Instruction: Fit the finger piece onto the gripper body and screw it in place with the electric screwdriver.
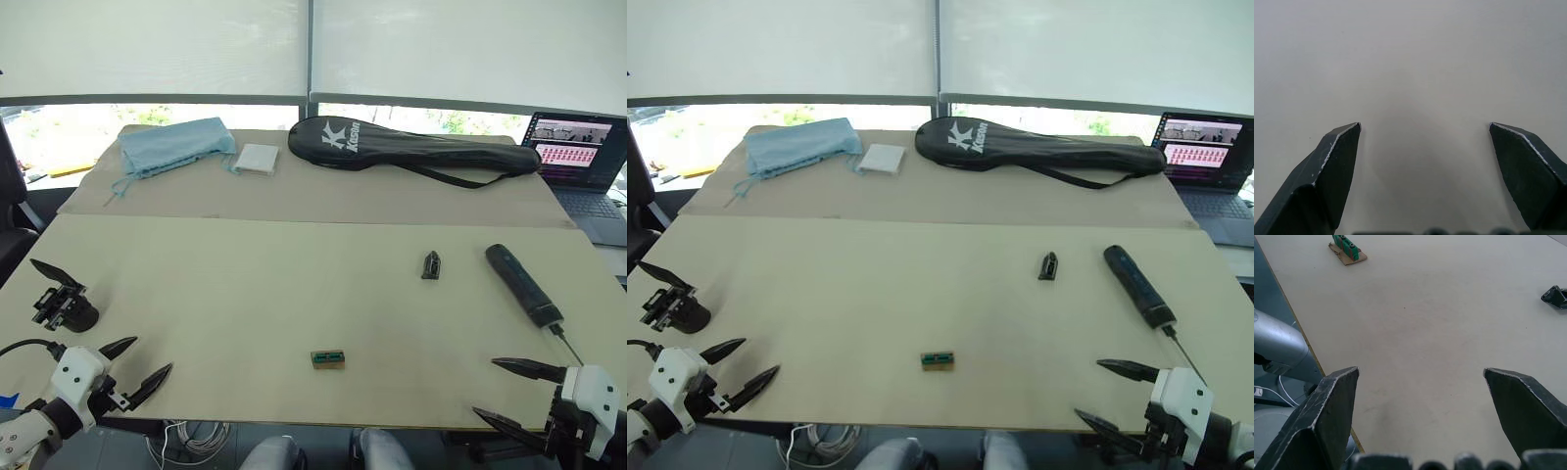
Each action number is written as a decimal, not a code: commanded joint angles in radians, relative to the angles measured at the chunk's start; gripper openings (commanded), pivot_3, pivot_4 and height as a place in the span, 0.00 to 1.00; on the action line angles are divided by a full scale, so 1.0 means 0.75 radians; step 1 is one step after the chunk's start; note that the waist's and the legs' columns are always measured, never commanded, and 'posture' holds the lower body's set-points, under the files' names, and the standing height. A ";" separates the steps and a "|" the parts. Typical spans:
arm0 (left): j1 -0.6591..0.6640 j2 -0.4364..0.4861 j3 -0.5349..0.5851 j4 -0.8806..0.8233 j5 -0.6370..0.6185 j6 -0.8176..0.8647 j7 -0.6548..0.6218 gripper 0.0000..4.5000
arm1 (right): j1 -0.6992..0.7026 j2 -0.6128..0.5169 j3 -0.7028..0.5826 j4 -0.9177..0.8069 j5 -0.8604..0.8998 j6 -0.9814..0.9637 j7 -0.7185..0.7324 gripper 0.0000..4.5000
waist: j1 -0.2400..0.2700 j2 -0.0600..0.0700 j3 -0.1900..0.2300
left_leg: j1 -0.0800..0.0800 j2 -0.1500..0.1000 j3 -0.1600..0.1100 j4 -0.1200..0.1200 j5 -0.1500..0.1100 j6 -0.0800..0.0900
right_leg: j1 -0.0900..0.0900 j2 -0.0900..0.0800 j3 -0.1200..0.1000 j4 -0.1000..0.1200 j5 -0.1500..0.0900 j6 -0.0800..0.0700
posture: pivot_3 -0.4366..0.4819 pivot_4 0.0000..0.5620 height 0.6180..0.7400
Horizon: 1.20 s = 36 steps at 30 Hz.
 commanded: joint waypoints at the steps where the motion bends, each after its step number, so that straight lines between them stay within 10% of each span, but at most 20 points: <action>1: 0.009 -0.007 0.033 -0.053 -0.055 0.023 0.007 0.98 | -0.026 -0.012 0.004 -0.023 0.029 0.009 0.002 1.00 | -0.001 0.000 0.000 | 0.000 0.000 0.000 0.000 0.000 0.000 | 0.000 0.000 0.000 0.000 0.000 0.000 | 0.48 0.27 1.00; 9: 0.055 -0.085 0.217 -0.147 -0.349 0.185 0.041 0.98 | -0.199 0.000 0.096 -0.073 0.109 0.085 -0.016 1.00 | -0.003 -0.001 0.001 | 0.000 0.000 0.000 0.000 0.000 0.000 | -0.001 0.000 0.000 0.000 0.000 -0.001 | 0.48 0.27 1.00; 24: 0.183 -0.610 0.472 -0.174 -0.349 0.018 0.588 0.98 | -0.302 0.297 0.393 -0.318 0.238 -0.090 -0.008 1.00 | 0.006 -0.010 0.004 | 0.000 0.000 -0.001 0.000 -0.002 0.001 | 0.001 0.000 0.000 -0.001 -0.003 0.002 | 0.48 0.27 1.00; 36: 0.023 -0.480 0.394 -0.142 -0.244 0.086 0.747 0.98 | -0.376 0.294 0.436 -0.238 0.196 -0.147 -0.007 1.00 | -0.001 -0.007 0.001 | 0.000 -0.003 -0.001 0.000 -0.004 0.002 | -0.001 0.001 -0.001 0.000 -0.004 0.003 | 0.48 0.27 1.00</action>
